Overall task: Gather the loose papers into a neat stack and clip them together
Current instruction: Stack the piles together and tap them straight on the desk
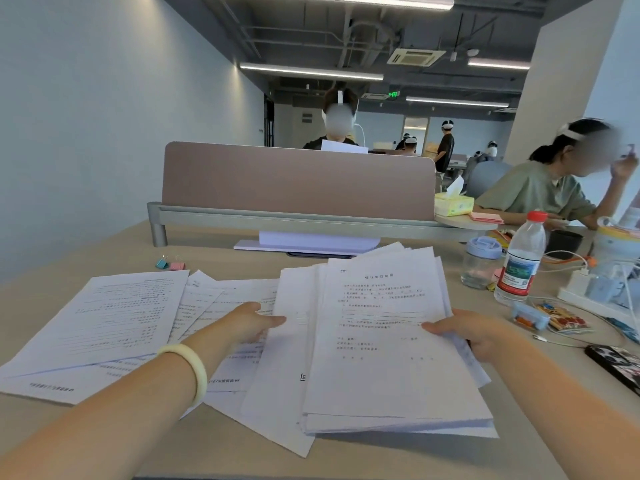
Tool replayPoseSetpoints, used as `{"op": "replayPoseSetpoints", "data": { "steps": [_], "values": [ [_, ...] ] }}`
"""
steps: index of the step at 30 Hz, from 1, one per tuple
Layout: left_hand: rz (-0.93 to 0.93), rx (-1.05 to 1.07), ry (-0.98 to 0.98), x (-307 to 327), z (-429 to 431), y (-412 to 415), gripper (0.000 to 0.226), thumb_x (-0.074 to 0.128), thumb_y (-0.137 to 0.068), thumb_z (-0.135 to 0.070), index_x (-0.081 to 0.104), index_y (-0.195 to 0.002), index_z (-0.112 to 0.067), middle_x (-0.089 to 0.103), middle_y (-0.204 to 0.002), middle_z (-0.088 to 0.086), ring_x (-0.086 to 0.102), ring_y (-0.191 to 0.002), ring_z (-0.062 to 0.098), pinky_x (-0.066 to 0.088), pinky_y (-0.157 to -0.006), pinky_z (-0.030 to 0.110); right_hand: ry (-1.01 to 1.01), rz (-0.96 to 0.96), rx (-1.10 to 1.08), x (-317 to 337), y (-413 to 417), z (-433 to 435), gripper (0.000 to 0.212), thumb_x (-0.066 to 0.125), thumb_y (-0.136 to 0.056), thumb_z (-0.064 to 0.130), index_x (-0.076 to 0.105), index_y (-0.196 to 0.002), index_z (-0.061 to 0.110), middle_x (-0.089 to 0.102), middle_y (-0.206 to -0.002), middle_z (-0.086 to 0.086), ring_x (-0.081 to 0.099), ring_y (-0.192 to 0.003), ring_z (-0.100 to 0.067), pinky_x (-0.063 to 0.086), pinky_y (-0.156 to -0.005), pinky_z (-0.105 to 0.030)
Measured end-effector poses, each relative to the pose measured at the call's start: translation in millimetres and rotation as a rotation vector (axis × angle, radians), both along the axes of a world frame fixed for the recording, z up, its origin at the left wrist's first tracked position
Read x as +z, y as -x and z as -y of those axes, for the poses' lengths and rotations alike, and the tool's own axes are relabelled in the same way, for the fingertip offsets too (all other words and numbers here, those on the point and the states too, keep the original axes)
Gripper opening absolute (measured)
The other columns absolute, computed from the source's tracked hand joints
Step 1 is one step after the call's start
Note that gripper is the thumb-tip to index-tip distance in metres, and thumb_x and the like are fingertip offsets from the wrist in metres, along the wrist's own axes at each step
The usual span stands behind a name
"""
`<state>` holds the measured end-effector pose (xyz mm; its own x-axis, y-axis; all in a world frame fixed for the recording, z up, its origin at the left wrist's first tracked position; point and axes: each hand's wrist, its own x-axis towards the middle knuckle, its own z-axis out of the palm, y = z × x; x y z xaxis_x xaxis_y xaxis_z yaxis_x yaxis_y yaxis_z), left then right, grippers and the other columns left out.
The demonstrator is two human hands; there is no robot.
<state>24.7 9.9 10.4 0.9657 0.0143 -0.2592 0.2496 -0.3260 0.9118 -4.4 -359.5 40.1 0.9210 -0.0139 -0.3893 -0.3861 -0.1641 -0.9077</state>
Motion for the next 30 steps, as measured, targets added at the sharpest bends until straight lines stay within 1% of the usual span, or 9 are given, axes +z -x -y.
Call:
{"op": "replayPoseSetpoints", "data": {
  "steps": [4,8,12,14,17,21,24,27,30],
  "values": [
    [-0.076,-0.098,0.083,5,23,-4,0.07,0.07,-0.082,-0.015,0.034,-0.139,0.007,0.046,-0.139,0.025,0.061,-0.098,0.028,0.051,-0.083,0.035,-0.057,-0.043,0.025,-12,3,16,0.083,0.094,-0.039,0.013,0.063,-0.115,0.004,0.069,-0.113,-0.021,0.065,-0.106,-0.039,0.054,-0.082,-0.046],
    [-0.078,-0.166,-0.122,4,43,-7,0.039,0.063,-0.084,-0.001,0.055,-0.121,0.009,0.06,-0.125,0.023,0.058,-0.114,0.037,0.045,-0.102,0.046,0.046,-0.073,0.056,-16,5,13,0.038,0.072,-0.077,0.002,0.064,-0.114,0.004,0.071,-0.11,-0.018,0.069,-0.095,-0.032,0.057,-0.074,-0.039],
    [-0.042,-0.14,-0.261,4,57,-10,0.038,0.061,-0.087,-0.007,0.054,-0.123,0.002,0.058,-0.126,0.018,0.057,-0.113,0.034,0.046,-0.1,0.042,0.347,-0.084,0.047,-17,0,14,0.025,0.074,-0.078,0.007,0.069,-0.103,0.006,0.072,-0.105,-0.012,0.067,-0.102,-0.031,0.053,-0.092,-0.041],
    [-0.058,-0.14,-0.214,4,62,-10,0.037,0.058,-0.089,-0.009,0.053,-0.125,0.0,0.058,-0.127,0.018,0.057,-0.113,0.033,0.046,-0.099,0.042,0.388,-0.101,0.043,-14,0,16,0.012,0.07,-0.081,0.005,0.067,-0.093,0.009,0.072,-0.099,-0.01,0.066,-0.099,-0.031,0.054,-0.082,-0.038],
    [-0.063,-0.132,-0.2,1,73,-13,0.04,0.055,-0.092,-0.01,0.048,-0.13,-0.002,0.054,-0.13,0.016,0.051,-0.12,0.034,0.043,-0.102,0.042,0.345,-0.106,0.063,-17,1,19,0.017,0.063,-0.084,-0.003,0.064,-0.09,0.013,0.07,-0.102,-0.009,0.065,-0.097,-0.03,0.053,-0.077,-0.036],
    [-0.077,-0.119,-0.128,-7,98,-12,0.05,0.055,-0.092,-0.028,0.046,-0.134,-0.002,0.053,-0.134,0.014,0.05,-0.122,0.032,0.041,-0.102,0.036,0.32,-0.097,0.111,-26,0,18,0.03,0.062,-0.085,-0.001,0.063,-0.113,0.01,0.068,-0.117,-0.01,0.065,-0.101,-0.028,0.051,-0.066,-0.03],
    [-0.062,-0.228,-0.089,-12,117,-13,0.076,0.077,-0.067,-0.039,0.05,-0.132,-0.01,0.059,-0.129,0.007,0.055,-0.119,0.028,0.044,-0.103,0.038,0.26,-0.079,0.115,-27,-1,17,0.036,0.06,-0.085,-0.003,0.061,-0.12,0.008,0.068,-0.119,-0.011,0.065,-0.106,-0.028,0.053,-0.069,-0.03],
    [0.003,-0.246,-0.172,-12,134,-10,0.046,0.074,-0.075,-0.015,0.055,-0.117,-0.009,0.062,-0.115,0.005,0.056,-0.111,0.025,0.046,-0.096,0.034,0.235,-0.056,0.109,-26,0,12,0.037,0.061,-0.084,-0.003,0.062,-0.12,0.006,0.067,-0.12,-0.011,0.064,-0.108,-0.028,0.055,-0.077,-0.032],
    [0.147,-0.27,-0.607,-9,135,-6,0.041,0.063,-0.077,-0.037,0.053,-0.109,-0.014,0.055,-0.115,0.006,0.048,-0.119,0.028,0.042,-0.095,0.034,0.404,0.029,0.082,-27,-3,3,0.037,0.064,-0.082,0.004,0.062,-0.12,0.008,0.066,-0.119,-0.01,0.062,-0.11,-0.028,0.05,-0.095,-0.039]
  ]
}}
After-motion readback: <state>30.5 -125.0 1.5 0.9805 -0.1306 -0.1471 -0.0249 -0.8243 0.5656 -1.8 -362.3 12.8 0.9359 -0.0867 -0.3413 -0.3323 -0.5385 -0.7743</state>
